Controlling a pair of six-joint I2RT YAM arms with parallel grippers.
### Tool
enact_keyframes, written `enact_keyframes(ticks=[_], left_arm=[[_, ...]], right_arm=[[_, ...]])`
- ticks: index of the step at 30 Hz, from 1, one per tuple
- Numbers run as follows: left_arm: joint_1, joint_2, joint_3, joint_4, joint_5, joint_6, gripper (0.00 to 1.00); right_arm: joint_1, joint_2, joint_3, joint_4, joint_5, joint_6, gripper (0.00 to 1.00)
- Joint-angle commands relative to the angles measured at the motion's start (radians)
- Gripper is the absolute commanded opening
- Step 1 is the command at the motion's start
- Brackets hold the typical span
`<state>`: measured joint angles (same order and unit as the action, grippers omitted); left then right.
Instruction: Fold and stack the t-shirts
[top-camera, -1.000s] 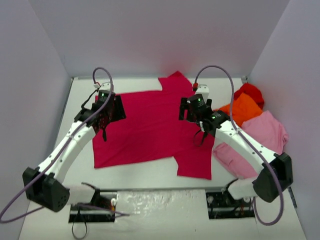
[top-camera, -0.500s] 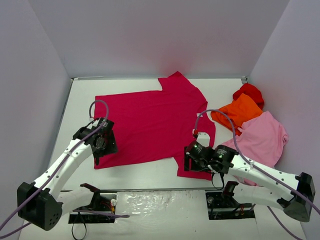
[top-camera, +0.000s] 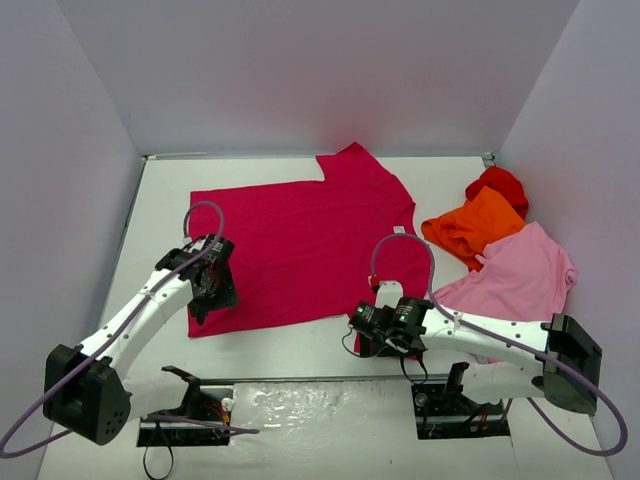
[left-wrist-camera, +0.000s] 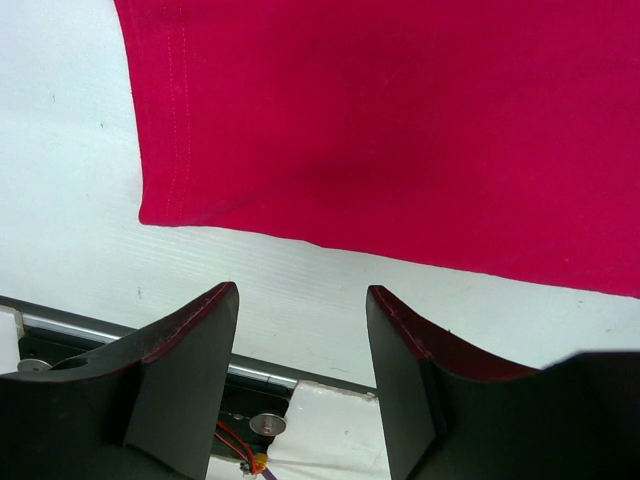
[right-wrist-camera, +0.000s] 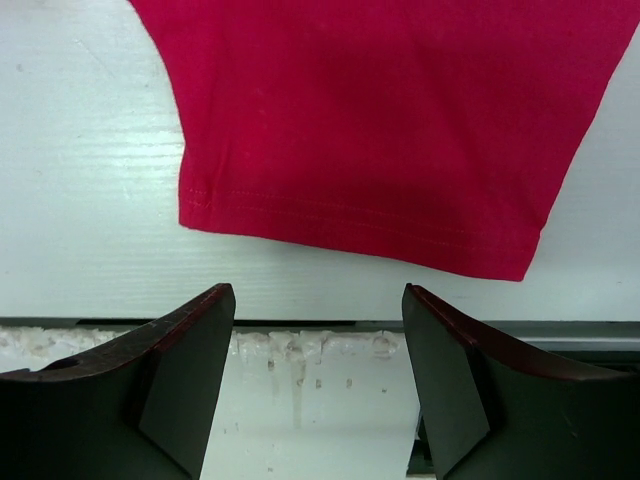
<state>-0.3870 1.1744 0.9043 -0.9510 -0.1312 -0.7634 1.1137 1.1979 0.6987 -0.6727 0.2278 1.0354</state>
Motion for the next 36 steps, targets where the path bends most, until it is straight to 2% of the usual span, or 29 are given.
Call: enact_keyframes(ticks=[1, 6, 14, 23, 31, 36], left_arm=[[-0.006, 0.031, 0.055, 0.021, -0.005, 0.01, 0.51], [-0.006, 0.05, 0.087, 0.013, -0.008, 0.038, 0.51], [-0.006, 0.067, 0.108, 0.012, -0.022, 0.067, 0.51], [-0.006, 0.1, 0.104, 0.048, 0.004, 0.076, 0.51], [-0.006, 0.093, 0.105, 0.053, 0.012, 0.086, 0.49], [-0.006, 0.099, 0.095, 0.064, 0.022, 0.083, 0.48]], right_arm=[[-0.005, 0.052, -0.027, 0.033, 0.045, 0.045, 0.64], [-0.025, 0.106, -0.054, 0.094, 0.006, 0.058, 0.63], [-0.068, 0.116, -0.077, 0.108, 0.051, 0.088, 0.59], [-0.101, 0.061, -0.07, 0.111, 0.046, 0.08, 0.58], [-0.097, -0.007, -0.023, 0.111, -0.021, 0.04, 0.58], [-0.1, -0.021, -0.064, 0.106, -0.01, 0.064, 0.58]])
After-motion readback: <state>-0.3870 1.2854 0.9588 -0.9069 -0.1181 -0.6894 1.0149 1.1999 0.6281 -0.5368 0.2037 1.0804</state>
